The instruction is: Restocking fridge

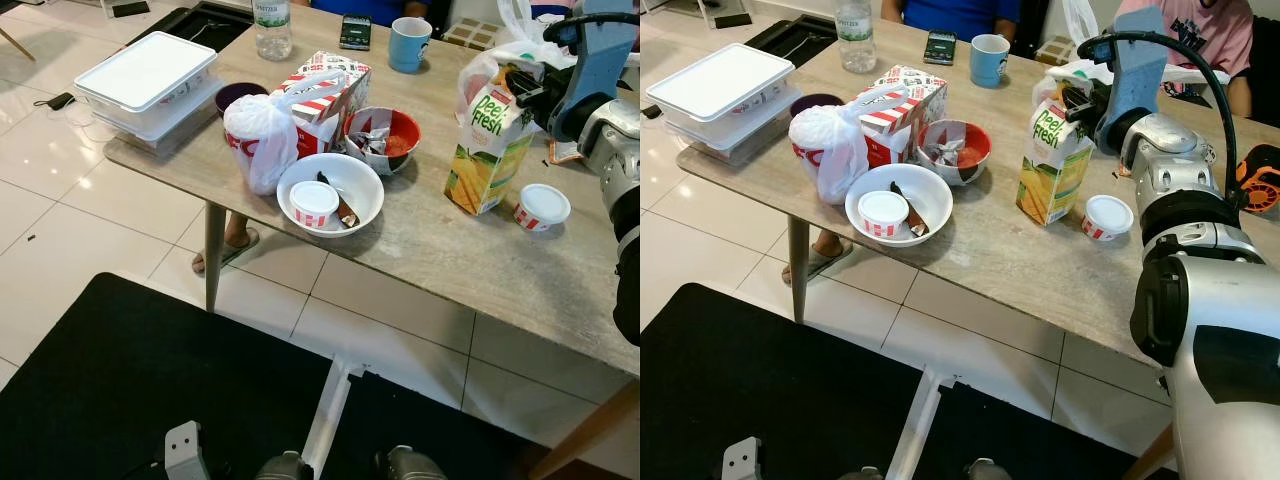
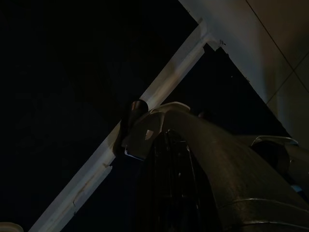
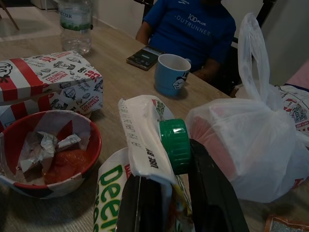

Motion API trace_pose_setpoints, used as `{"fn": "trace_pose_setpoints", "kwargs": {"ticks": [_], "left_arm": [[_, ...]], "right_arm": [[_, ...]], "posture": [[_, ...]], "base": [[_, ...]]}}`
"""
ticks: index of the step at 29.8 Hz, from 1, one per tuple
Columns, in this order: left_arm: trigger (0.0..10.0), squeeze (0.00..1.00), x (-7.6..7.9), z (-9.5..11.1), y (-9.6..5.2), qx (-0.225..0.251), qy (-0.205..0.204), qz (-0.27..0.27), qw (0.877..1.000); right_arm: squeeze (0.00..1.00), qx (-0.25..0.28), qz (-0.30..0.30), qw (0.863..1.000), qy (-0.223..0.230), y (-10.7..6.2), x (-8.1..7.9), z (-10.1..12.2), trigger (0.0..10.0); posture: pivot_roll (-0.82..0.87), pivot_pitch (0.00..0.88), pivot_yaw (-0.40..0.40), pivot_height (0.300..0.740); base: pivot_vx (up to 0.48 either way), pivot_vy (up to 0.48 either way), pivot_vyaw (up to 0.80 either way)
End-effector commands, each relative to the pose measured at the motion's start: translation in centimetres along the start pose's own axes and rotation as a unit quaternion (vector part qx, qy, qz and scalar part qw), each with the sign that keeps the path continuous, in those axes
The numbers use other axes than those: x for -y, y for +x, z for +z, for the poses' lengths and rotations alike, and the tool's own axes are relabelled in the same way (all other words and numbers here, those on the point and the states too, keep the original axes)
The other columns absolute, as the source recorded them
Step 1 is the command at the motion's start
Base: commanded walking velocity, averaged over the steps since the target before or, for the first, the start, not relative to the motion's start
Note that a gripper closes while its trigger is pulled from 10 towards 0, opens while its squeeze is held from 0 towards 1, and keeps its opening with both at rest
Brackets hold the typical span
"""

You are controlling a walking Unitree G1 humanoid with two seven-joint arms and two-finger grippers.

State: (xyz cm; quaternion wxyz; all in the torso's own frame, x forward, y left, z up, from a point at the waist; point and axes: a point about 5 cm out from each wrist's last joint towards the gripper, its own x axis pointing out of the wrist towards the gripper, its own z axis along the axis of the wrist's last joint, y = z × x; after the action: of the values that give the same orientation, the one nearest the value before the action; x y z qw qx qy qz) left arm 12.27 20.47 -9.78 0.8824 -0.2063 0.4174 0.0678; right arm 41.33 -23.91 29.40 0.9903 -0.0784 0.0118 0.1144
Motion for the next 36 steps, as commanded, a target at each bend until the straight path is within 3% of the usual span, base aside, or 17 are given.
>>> {"fn": "trace_pose_setpoints", "kwargs": {"ticks": [1, 10, 13, 15, 17, 24, 30, 32, 33, 35, 36], "left_arm": [[10.0, 0.00, -0.2, -2.5, -0.7, -0.055, -0.009, 0.009, 0.998], [10.0, 0.00, 0.1, -2.0, -0.3, -0.050, -0.009, 0.009, 0.999], [10.0, 0.00, 0.6, -1.5, 0.0, -0.046, -0.010, 0.006, 0.999], [10.0, 0.00, 1.0, -1.1, 0.3, -0.043, -0.010, 0.003, 0.999], [10.0, 0.00, 1.0, -0.9, 0.5, -0.042, -0.008, 0.002, 0.999], [10.0, 0.00, 0.5, 0.4, 0.6, -0.029, -0.006, 0.009, 1.000], [10.0, 0.00, 0.2, 0.7, 0.6, -0.027, -0.006, 0.013, 1.000], [10.0, 0.00, 0.0, 0.9, 0.6, -0.024, -0.008, 0.017, 1.000], [10.0, 0.00, -0.2, 1.0, 0.6, -0.022, -0.011, 0.022, 0.999], [10.0, 0.00, -0.2, 1.0, 0.6, -0.022, -0.011, 0.022, 0.999], [10.0, 0.00, -0.4, 1.1, 0.5, -0.021, -0.013, 0.026, 0.999]], "right_arm": [[0.00, 0.007, -0.007, 1.000, -0.006, -0.3, 0.5, 0.1, 0.0], [0.00, 0.006, -0.005, 1.000, -0.016, -0.4, 0.6, -0.1, 0.0], [0.00, 0.028, 0.004, 1.000, 0.012, -0.5, 0.6, -0.2, 0.0], [0.00, 0.083, 0.029, 0.993, 0.078, -0.6, 0.5, 0.2, 0.0], [0.00, 0.107, 0.038, 0.988, 0.103, -0.7, 0.4, 0.3, 0.0], [0.00, 0.165, 0.046, 0.974, 0.150, -1.2, 1.0, 0.6, 0.0], [0.00, 0.175, 0.056, 0.971, 0.151, -1.4, 1.0, 0.5, 0.0], [0.00, 0.183, 0.091, 0.968, 0.144, -1.5, 0.7, 0.6, 0.0], [0.00, 0.197, 0.139, 0.961, 0.131, -1.9, 0.4, 0.7, 0.0], [0.00, 0.197, 0.139, 0.961, 0.131, -1.9, 0.4, 0.7, 0.0], [0.00, 0.207, 0.179, 0.955, 0.118, -2.3, 0.2, 0.8, 0.0]], "posture": [[0.05, 0.137, -0.091, 0.740], [0.04, 0.109, -0.088, 0.740], [0.04, 0.071, -0.093, 0.740], [0.04, 0.051, -0.087, 0.740], [0.05, 0.033, -0.078, 0.740], [0.05, 0.011, -0.060, 0.740], [0.05, 0.009, -0.057, 0.740], [0.05, 0.001, -0.051, 0.740], [0.05, 0.000, -0.049, 0.740], [0.05, 0.000, -0.049, 0.740], [0.05, 0.000, -0.046, 0.740]], "base": [[0.000, 0.000, 0.00], [0.000, 0.000, 0.00], [0.000, 0.000, 0.00], [0.000, 0.000, 0.00], [0.000, 0.000, 0.00], [0.000, 0.000, 0.00], [0.000, 0.000, 0.00], [0.000, 0.000, 0.00], [0.000, 0.000, 0.00], [0.000, 0.000, 0.00], [0.000, 0.000, 0.00]]}}
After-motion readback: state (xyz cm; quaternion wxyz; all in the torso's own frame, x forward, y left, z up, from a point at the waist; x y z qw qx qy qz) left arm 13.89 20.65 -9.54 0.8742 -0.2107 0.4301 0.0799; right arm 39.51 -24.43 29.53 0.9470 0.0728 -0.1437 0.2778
